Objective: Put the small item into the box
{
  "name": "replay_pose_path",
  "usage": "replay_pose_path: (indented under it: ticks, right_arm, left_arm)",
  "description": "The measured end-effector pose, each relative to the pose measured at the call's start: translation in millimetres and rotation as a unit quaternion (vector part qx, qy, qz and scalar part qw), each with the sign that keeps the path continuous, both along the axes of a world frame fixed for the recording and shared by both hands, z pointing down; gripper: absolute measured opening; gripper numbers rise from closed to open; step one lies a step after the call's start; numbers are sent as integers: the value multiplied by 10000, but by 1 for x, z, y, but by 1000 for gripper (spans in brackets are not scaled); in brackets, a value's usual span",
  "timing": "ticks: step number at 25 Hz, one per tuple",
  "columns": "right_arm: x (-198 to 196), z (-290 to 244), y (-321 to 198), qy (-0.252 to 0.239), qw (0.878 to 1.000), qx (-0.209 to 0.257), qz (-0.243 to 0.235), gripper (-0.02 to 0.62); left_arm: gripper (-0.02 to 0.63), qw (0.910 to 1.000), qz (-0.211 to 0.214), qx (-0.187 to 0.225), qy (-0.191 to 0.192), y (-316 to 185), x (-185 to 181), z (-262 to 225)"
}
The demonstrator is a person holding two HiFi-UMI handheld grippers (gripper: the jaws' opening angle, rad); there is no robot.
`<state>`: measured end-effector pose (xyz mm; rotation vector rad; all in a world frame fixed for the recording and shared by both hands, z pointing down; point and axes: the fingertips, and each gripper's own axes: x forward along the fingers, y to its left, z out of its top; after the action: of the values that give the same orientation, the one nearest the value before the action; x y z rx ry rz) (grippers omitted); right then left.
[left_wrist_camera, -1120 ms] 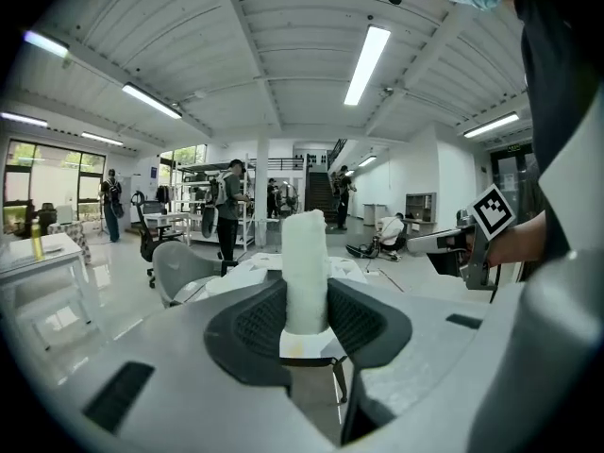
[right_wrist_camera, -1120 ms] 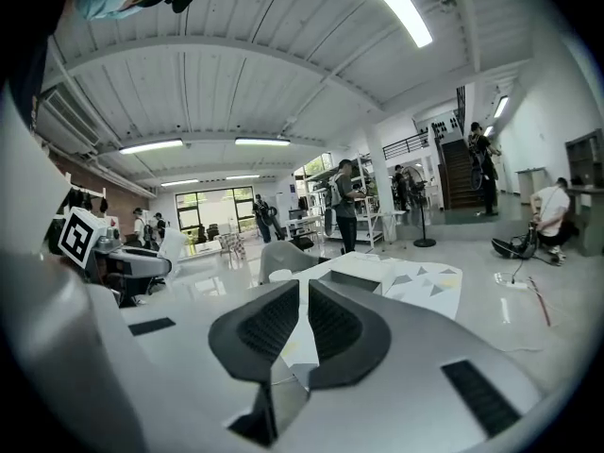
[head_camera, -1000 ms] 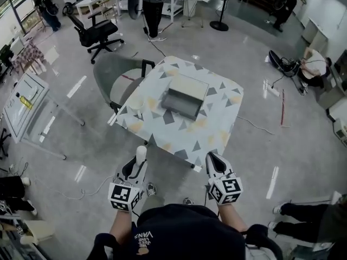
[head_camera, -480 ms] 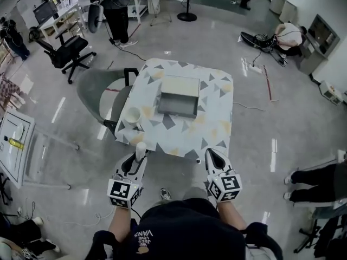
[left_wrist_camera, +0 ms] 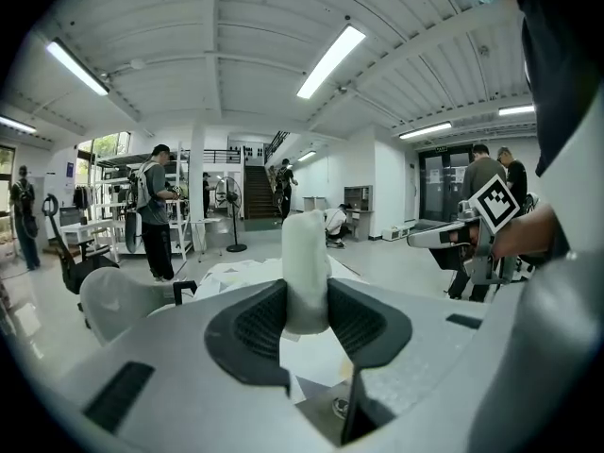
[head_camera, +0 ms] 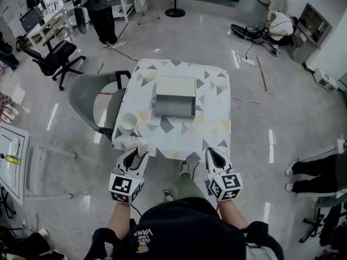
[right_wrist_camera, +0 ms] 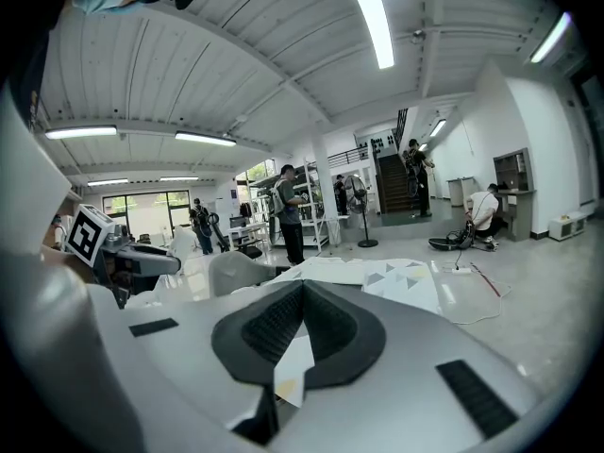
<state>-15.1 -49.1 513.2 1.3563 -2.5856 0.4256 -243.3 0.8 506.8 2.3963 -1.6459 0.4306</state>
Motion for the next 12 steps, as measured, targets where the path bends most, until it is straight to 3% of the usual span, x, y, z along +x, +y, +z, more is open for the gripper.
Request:
replay_pose_path:
  ticks: [12]
  right_arm:
    - [2,10,-82,-20,9998,-165,-52,0]
  left_arm:
    - [131,9996,38,-232,-141,-89,3,19]
